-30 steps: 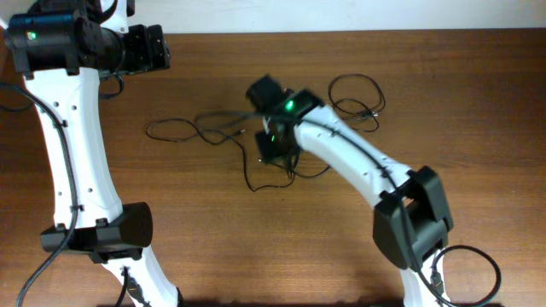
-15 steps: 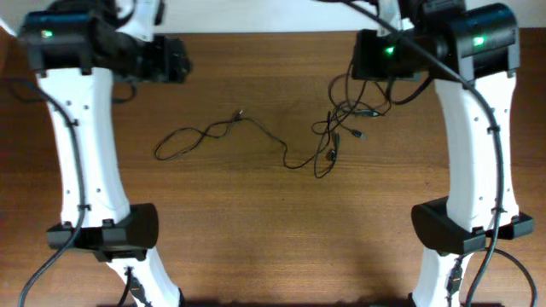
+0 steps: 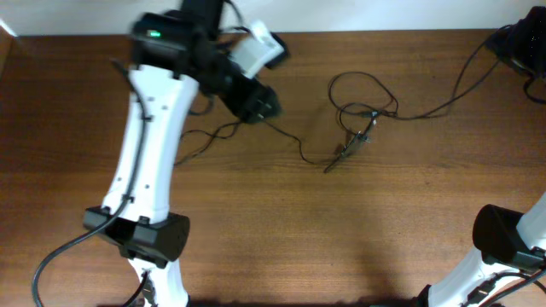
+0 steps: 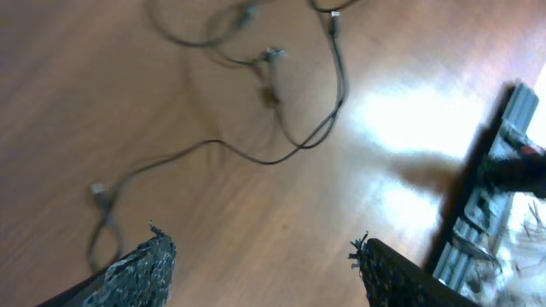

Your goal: Untangle cables

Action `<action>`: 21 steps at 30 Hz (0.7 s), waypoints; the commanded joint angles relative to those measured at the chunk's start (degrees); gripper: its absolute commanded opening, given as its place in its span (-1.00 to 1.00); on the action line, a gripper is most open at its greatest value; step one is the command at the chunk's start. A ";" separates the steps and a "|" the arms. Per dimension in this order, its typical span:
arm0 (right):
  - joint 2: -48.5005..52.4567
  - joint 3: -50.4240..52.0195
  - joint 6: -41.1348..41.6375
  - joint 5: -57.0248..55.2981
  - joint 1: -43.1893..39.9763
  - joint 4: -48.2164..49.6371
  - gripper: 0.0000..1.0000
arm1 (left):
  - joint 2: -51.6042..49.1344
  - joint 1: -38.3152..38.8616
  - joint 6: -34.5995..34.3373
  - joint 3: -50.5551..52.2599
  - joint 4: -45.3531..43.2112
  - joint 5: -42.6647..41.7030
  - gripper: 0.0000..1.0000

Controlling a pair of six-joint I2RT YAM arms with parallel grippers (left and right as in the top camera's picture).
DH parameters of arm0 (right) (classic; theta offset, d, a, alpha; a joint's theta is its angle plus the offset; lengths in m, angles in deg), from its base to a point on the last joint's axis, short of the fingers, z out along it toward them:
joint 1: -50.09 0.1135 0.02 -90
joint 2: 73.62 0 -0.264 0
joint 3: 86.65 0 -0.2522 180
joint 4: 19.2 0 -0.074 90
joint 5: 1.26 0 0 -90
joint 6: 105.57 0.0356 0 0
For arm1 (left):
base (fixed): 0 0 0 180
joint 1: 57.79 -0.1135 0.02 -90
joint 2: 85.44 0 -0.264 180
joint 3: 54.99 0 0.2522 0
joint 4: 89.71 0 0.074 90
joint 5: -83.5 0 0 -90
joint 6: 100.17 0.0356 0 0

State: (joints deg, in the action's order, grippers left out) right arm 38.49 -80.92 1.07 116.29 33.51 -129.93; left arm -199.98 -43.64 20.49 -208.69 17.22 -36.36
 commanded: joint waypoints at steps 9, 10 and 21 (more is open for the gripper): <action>-0.22 -0.42 -1.42 2.23 0.44 -0.33 -0.92 | 0.35 12.81 -28.61 32.24 -24.00 18.73 0.64; -0.22 -0.42 -1.42 2.23 0.44 -0.33 -0.92 | 0.35 12.48 -30.29 33.27 -25.86 21.64 0.75; -0.22 -0.42 -1.40 1.77 0.44 -0.33 0.98 | -5.05 9.68 -3.43 35.30 -30.08 17.92 0.99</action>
State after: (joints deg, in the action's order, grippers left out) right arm 38.56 -80.92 0.09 117.60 33.73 -129.93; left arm -202.78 -32.95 6.80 -173.94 -14.28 -8.23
